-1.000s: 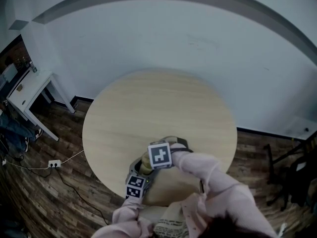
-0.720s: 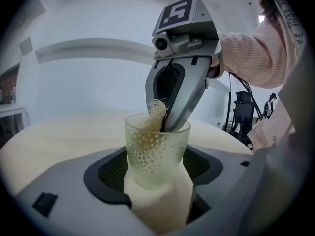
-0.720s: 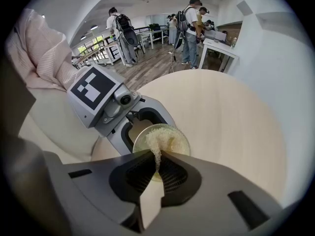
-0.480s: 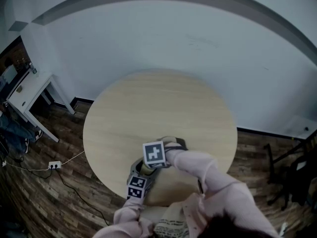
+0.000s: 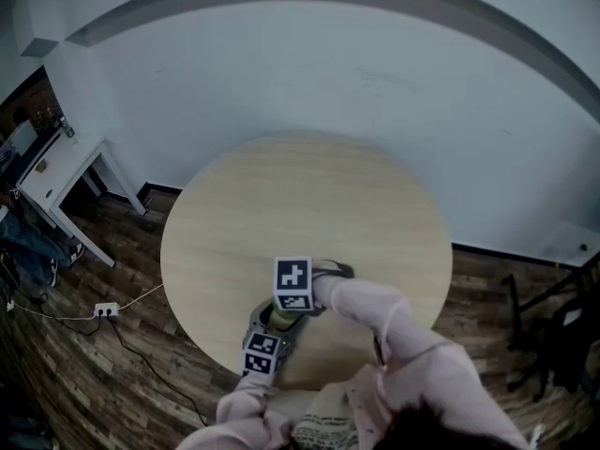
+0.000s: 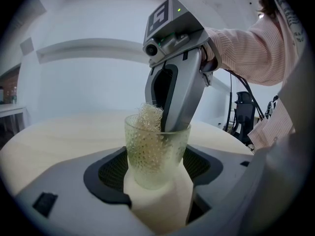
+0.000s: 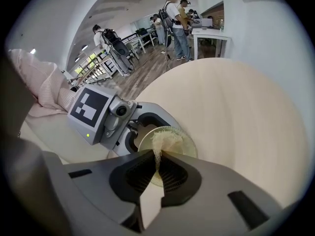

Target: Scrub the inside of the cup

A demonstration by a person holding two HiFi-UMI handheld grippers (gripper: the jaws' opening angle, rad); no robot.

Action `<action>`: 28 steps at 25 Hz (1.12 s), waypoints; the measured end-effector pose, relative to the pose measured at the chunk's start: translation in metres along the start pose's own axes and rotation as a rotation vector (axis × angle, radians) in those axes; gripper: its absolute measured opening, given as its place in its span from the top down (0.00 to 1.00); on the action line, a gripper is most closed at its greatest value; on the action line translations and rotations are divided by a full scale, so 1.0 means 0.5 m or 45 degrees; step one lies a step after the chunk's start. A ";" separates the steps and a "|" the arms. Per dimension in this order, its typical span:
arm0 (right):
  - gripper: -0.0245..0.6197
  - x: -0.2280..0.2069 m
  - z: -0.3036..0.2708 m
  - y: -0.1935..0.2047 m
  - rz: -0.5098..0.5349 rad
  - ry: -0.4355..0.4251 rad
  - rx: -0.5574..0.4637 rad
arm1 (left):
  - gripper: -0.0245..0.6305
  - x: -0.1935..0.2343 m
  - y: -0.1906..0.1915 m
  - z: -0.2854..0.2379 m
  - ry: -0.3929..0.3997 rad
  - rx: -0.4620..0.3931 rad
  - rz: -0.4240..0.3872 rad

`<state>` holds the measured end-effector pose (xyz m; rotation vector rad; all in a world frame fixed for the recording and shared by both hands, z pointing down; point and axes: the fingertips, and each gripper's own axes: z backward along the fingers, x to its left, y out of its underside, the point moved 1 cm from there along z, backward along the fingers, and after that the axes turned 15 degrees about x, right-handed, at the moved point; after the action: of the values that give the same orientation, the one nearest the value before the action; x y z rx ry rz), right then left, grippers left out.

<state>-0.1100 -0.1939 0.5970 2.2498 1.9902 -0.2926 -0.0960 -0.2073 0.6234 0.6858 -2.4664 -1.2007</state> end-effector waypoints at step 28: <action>0.93 0.010 0.027 -0.042 -0.503 -0.428 -0.300 | 0.42 0.001 0.005 0.003 -0.027 0.023 -0.015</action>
<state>-0.1310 -0.1893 0.5833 1.5424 2.1329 -0.4168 -0.0979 -0.2053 0.6247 0.6973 -2.4967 -1.1971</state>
